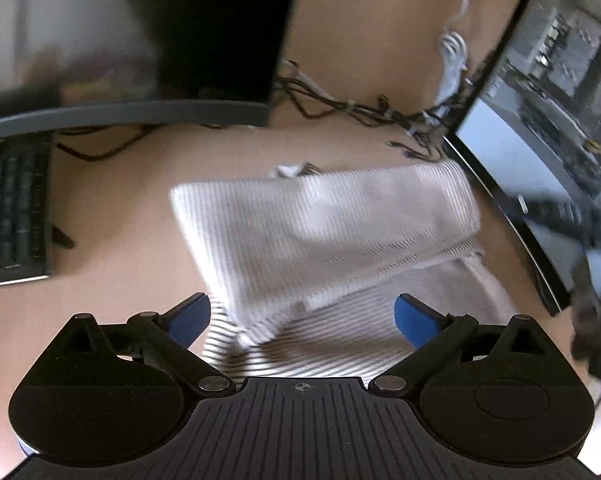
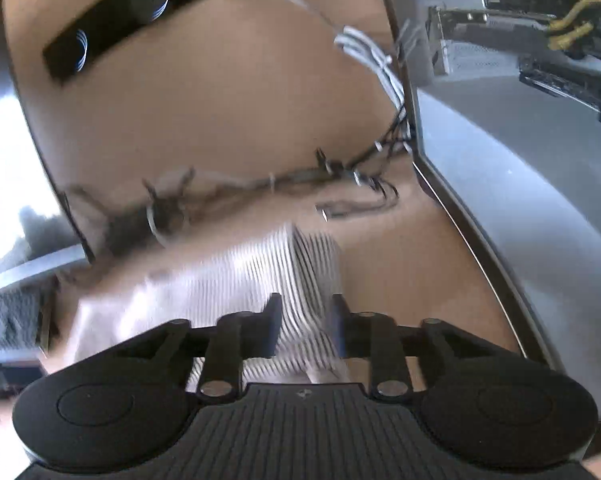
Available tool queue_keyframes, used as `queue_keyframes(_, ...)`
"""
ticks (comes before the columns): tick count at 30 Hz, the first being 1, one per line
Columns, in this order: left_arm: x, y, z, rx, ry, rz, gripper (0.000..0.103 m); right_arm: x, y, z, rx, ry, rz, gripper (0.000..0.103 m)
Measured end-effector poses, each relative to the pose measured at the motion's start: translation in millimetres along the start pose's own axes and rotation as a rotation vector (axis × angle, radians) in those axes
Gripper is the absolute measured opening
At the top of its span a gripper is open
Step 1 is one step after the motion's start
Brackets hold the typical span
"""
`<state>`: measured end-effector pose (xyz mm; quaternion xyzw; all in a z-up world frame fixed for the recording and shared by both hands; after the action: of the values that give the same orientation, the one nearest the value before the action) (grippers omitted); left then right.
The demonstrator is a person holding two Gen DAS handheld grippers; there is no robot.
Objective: Fold clothes
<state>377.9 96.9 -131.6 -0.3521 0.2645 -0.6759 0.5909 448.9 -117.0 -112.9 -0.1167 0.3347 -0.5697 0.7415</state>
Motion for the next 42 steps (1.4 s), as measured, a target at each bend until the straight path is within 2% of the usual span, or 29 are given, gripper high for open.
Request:
queue_keyframes(2, 8.1, 3.5, 0.9, -0.009, 0.013, -0.005, 0.101, -8.4, 20.0, 5.9, 0.001, -0.021, 0.02, 0.052)
queue_keyframes(3, 11.9, 4.8, 1.5, -0.013, 0.018, -0.009, 0.101, -11.3, 34.9, 3.3, -0.039, -0.016, 0.04, 0.058)
queue_keyframes(5, 17.1, 5.4, 4.6, -0.012, 0.031, -0.016, 0.102, -18.0, 59.2, -1.5, -0.106, -0.008, 0.082, 0.036)
queue_keyframes(6, 18.1, 3.8, 7.2, -0.002, 0.034, -0.021, 0.102, -23.8, 58.8, -2.9, -0.109, -0.009, 0.106, 0.013)
queue_keyframes(7, 19.1, 2.2, 9.7, 0.007, 0.037, -0.026, 0.103, -29.7, 58.4, -4.4, -0.112, -0.011, 0.129, 0.006)
queue_keyframes(8, 19.6, 1.3, 12.8, 0.017, 0.032, -0.035, 0.103, -34.0, 54.8, -4.4, -0.105, -0.022, 0.139, 0.005)
queue_keyframes(10, 19.6, 2.4, 20.0, 0.035, 0.005, -0.062, 0.103, -35.2, 36.6, 1.0, -0.057, -0.075, 0.104, 0.004)
queue_keyframes(13, 21.7, 13.2, 29.8, 0.049, -0.03, -0.091, 0.103, -18.5, 33.0, -4.2, -0.066, -0.099, 0.039, 0.004)
queue_keyframes(15, 19.5, 31.2, 31.7, 0.029, -0.057, -0.094, 0.103, -6.2, 43.1, -15.5, -0.103, -0.144, -0.009, 0.004)
queue_keyframes(17, 11.8, 50.4, 28.8, -0.012, -0.086, -0.08, 0.103, 3.8, 53.8, -25.9, -0.127, -0.15, -0.021, 0.006)
queue_keyframes(19, 4.9, 62.7, 26.1, -0.028, -0.104, -0.07, 0.103, 5.3, 56.6, -28.2, -0.115, -0.186, -0.037, 0.007)
queue_keyframes(32, -1.2, 70.4, 26.5, 0.006, -0.073, -0.06, 0.103, 4.4, 78.0, -12.3, -0.127, -0.304, -0.079, 0.007)
queue_keyframes(35, -6.5, 58.8, 30.1, -0.004, -0.122, -0.073, 0.103, 5.0, 73.6, -5.0, -0.141, -0.294, -0.078, 0.007)
queue_keyframes(38, -18.9, 41.8, 34.6, 0.022, -0.191, -0.066, 0.103, -6.5, 64.0, 20.0, -0.12, -0.236, -0.016, 0.02)
queue_keyframes(40, -29.3, 34.2, 32.4, 0.024, -0.235, -0.044, 0.103, -24.3, 64.0, 35.2, -0.114, -0.199, 0.074, 0.043)
queue_keyframes(42, -37.2, 29.2, 27.7, 0.012, -0.274, -0.034, 0.103, -47.4, 77.2, 38.1, -0.13, -0.218, 0.145, 0.046)
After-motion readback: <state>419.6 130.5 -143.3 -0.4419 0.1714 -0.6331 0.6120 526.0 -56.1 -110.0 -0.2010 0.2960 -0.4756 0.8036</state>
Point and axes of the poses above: each gripper's, at about its wrist camera, not at the fingertips, and y roughly the way its jaws point, x to its right, z to its top, the point moved 10 cm from there along y, roughly the way its jaws point, and after that the axes turned 6 degrees about z, right-handed, at the moved point
